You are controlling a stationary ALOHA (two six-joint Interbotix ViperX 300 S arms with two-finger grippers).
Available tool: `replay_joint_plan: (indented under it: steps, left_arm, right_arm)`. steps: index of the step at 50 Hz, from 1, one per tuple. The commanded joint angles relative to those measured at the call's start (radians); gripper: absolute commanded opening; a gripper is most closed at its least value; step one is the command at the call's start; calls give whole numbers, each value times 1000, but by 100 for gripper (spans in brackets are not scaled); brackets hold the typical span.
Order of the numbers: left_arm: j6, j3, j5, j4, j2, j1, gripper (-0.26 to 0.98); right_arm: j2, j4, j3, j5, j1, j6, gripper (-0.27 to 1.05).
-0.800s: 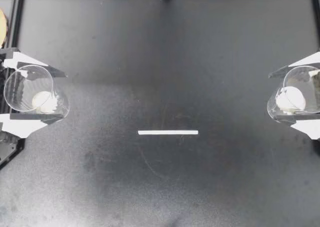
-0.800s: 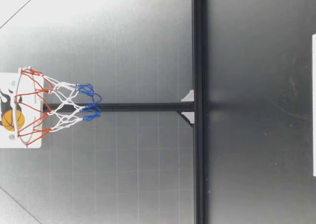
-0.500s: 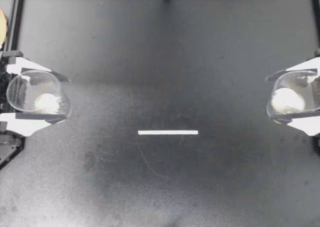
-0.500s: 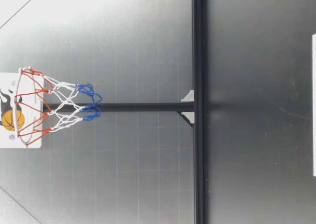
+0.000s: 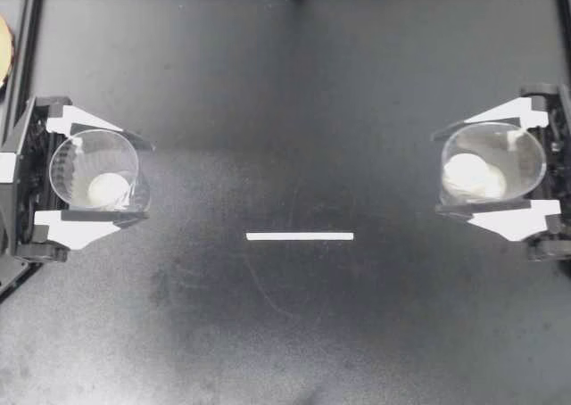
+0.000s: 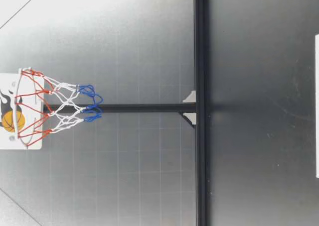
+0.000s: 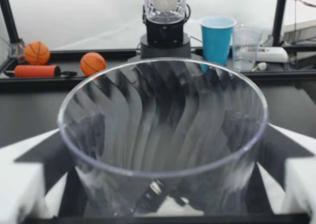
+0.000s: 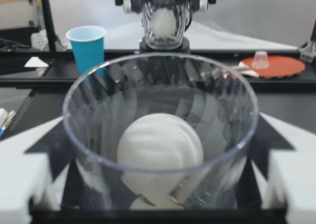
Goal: Transfer one of the two balls in the right glass into the left glass, then transfer it back to the right glass.
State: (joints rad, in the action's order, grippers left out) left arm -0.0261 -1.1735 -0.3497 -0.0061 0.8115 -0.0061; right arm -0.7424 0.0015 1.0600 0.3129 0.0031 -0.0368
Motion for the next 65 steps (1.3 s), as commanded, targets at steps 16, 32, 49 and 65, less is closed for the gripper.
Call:
replay_joint_plan:
  steps: [16, 32, 49, 65]
  left_arm:
    - [3, 74, -38, -2, -104, -3, 78]
    - [8, 123, -121, -2, -230, -3, 77]
    - [8, 187, -164, -2, -364, -5, 77]
    - [26, 276, -167, -2, -466, -15, 77]
  right_arm:
    - [150, -2, -189, 40, -120, -129, 68]
    - [307, -2, -371, 58, -153, -380, 68]
    - [446, -3, -506, 101, -163, -689, 68]
    - [546, -3, -581, 167, -163, -824, 68]
